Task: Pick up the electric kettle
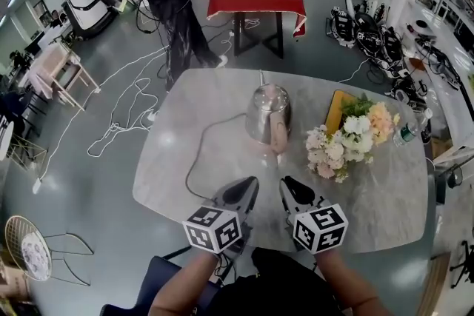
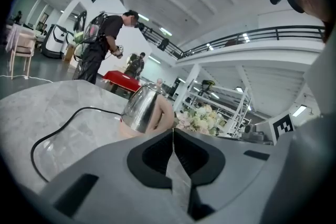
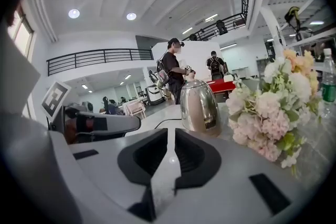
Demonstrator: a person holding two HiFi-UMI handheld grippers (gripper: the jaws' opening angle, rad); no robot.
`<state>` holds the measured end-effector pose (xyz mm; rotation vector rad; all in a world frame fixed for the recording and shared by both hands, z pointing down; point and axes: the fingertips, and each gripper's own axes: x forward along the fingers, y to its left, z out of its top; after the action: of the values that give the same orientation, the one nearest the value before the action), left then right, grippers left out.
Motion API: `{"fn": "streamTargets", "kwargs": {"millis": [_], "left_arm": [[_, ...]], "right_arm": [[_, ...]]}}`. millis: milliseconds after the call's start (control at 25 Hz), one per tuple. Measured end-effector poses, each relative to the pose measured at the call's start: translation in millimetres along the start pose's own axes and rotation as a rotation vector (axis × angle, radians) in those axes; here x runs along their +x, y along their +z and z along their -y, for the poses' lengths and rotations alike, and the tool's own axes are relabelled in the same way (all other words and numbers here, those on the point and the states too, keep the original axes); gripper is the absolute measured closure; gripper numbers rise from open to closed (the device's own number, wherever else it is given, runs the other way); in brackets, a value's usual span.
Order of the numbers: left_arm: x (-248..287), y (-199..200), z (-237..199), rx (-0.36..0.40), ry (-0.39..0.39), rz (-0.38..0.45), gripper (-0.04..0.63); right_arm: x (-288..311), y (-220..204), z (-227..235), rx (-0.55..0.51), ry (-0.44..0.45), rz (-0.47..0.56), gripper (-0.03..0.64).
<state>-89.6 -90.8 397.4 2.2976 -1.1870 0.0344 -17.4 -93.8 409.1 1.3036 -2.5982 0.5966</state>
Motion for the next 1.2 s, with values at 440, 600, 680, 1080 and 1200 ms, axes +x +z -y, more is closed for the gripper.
{"fn": "streamTargets", "kwargs": {"millis": [440,600,680,1080,1200], "left_arm": [[43,22,-41,-0.002,0.054,-0.007,0.588],[57,31,-62,-0.016,0.070,0.005,0.588],[61,38,-74,-0.014,0.095,0.018,0.588],[94,54,-117,-0.006,0.167,0.045,0.584],[101,57,-132,-0.023,0.192,0.057,0.583]], "right_arm": [[45,9,32,0.018,-0.002,-0.033,0.607],[59,6,41,0.032,0.013,-0.063,0.482],[65,6,44,0.034,0.012,-0.072,0.463],[97,9,71,0.010,-0.068,-0.065,0.430],[110,10,77,-0.004,-0.093,-0.067,0.417]]}}
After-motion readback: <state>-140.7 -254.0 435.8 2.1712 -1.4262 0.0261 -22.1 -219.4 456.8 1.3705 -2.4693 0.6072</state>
